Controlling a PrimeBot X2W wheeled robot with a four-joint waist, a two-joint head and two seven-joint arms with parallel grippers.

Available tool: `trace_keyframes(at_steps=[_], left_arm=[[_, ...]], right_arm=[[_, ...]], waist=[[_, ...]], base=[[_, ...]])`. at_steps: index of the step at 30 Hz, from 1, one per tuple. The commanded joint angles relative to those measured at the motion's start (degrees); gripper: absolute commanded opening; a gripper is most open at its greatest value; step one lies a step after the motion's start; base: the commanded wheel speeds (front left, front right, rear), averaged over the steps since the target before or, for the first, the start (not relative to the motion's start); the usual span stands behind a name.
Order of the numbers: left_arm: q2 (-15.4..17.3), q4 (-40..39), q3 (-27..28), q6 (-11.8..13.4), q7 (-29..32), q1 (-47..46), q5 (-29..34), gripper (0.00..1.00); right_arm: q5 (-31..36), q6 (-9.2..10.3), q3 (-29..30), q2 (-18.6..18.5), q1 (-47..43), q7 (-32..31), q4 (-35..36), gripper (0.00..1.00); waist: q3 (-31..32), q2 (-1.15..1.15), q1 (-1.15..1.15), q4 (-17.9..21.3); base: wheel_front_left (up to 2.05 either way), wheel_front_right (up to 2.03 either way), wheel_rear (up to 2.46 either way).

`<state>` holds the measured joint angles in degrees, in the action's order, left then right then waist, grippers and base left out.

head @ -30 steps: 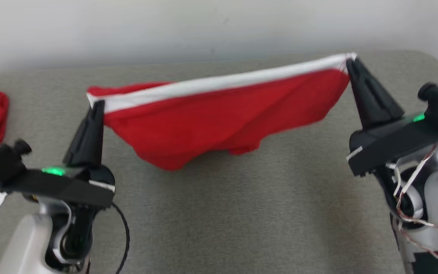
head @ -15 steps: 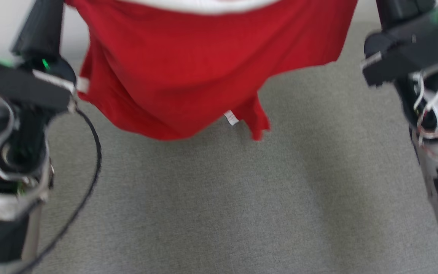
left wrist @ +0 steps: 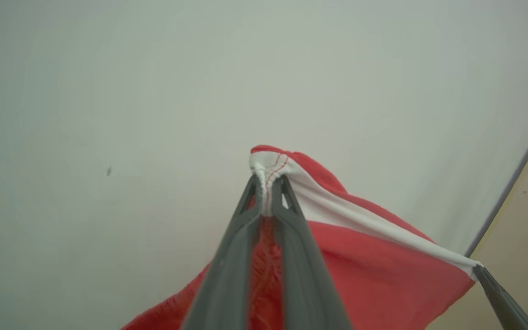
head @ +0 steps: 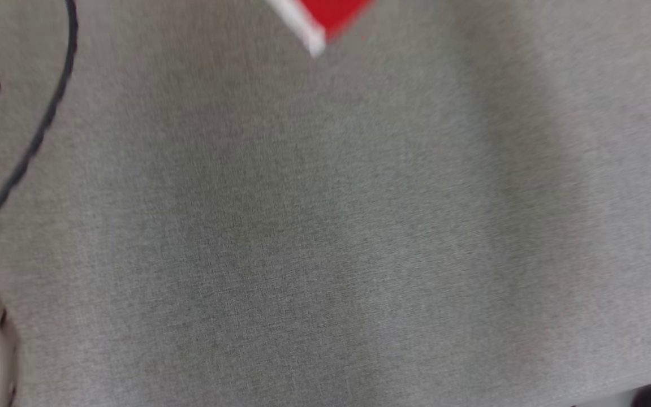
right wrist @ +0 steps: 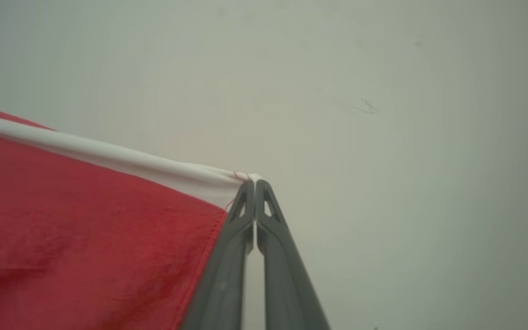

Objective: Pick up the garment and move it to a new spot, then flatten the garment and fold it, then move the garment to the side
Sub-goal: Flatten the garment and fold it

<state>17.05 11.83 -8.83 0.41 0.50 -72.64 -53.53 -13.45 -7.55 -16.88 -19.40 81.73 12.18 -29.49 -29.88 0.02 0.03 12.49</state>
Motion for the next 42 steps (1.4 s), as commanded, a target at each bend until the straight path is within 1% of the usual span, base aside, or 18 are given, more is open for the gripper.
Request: trace_keyframes(at_steps=[1,2,5,7,10,12,15,20,23,26,29,31,33,34,37,42], left_arm=[[-0.6,0.5,0.1,-1.4,-1.9,-1.8,0.2,0.0],[-1.1,0.8,-0.1,-2.6,-3.3,-2.8,0.6,0.0],[-2.1,1.5,-0.4,-4.6,-6.6,-5.2,1.1,0.0],[-2.1,1.6,-1.1,-5.8,-7.5,-5.8,0.8,0.0],[-1.4,1.6,-1.7,-7.0,-8.1,-3.7,-0.4,0.0],[-0.8,1.5,-2.7,-7.4,-8.5,-0.4,-0.7,0.0],[0.2,0.7,-4.4,-7.7,-8.7,3.8,-1.2,0.0],[2.3,-1.0,-6.6,-8.0,-9.7,14.1,-1.9,0.0],[3.5,-2.9,-6.4,-7.9,-11.5,21.1,-3.4,0.0],[3.8,-5.6,-6.6,-7.9,-12.7,28.5,-4.9,0.0],[3.9,-8.0,-7.4,-7.8,-13.3,36.3,-5.3,0.0],[4.3,-8.7,-8.3,-7.4,-13.7,40.9,-4.1,0.0],[4.2,-8.8,-9.3,-6.7,-14.0,45.2,-2.9,0.0],[4.2,-8.8,-9.3,-6.7,-14.0,45.2,-2.9,0.0],[3.6,-8.6,-10.9,-5.3,-14.6,50.6,-0.6,0.0],[2.0,-6.5,-11.8,-3.5,-15.4,57.3,1.9,0.0]], right_arm=[[1.4,0.13,0.4,0.1,1.7,1.2,-1.0,0.0],[2.7,0.13,0.6,-0.1,3.0,2.0,-1.5,0.0],[5.4,0.13,0.7,-0.4,5.4,3.0,-1.7,0.0],[6.5,0.13,1.1,-1.0,6.5,3.0,1.2,0.0],[7.6,0.13,-0.5,-2.0,3.5,2.9,3.8,0.0],[7.6,0.13,-2.1,-2.8,0.7,2.9,5.0,0.0],[5.5,0.13,-4.6,-4.5,-2.6,2.9,5.2,0.0],[1.7,0.13,-8.0,-7.5,-9.1,2.9,6.2,0.0],[0.4,0.13,-8.6,-9.0,-13.1,2.9,8.2,0.0],[-0.1,0.13,-8.7,-11.4,-18.1,3.0,9.6,0.0],[-0.9,0.13,-10.2,-13.4,-23.3,2.4,10.3,0.0],[-1.9,0.14,-11.4,-14.9,-27.0,0.3,10.7,0.0],[-3.9,0.14,-11.7,-15.9,-30.8,-3.0,11.2,0.0],[-3.9,0.14,-11.7,-15.9,-30.8,-3.0,11.2,0.0],[-7.0,0.18,-10.0,-16.8,-36.3,-8.8,13.0,0.0],[-10.9,0.2,-5.4,-17.0,-48.1,-21.3,18.0,0.0]], waist=[[-4.9,-0.02,-0.03,-1.2],[-5.1,-0.02,-0.03,-1.5],[-5.6,-0.02,-0.03,-2.3],[-6.0,-0.02,-0.03,-2.9],[-6.5,-0.02,-0.03,-3.7],[-6.7,-0.02,-0.03,-4.2],[-6.4,-0.02,-0.03,-4.7],[-4.1,-0.02,-0.03,-5.4],[-1.4,-0.02,-0.03,-5.6],[1.9,-0.02,-0.03,-6.2],[5.4,-0.02,-0.03,-6.7],[7.6,-0.02,-0.03,-7.0],[9.8,-0.02,-0.03,-7.2],[9.8,-0.02,-0.03,-7.2],[12.7,-0.02,-0.03,-7.5],[17.0,-0.02,-0.03,-8.0]], base=[[0.0,0.0,0.0],[0.0,0.0,0.0],[0.0,0.0,0.0],[0.0,0.0,0.0],[0.0,0.0,0.0],[0.0,0.0,0.0],[0.0,0.0,0.0],[0.0,0.0,0.0],[0.0,0.0,0.0],[0.0,0.0,0.0],[0.0,0.0,0.0],[0.0,0.0,0.0],[0.0,0.0,0.0],[0.0,0.0,0.0],[0.0,0.0,0.0],[0.0,0.0,0.0]])
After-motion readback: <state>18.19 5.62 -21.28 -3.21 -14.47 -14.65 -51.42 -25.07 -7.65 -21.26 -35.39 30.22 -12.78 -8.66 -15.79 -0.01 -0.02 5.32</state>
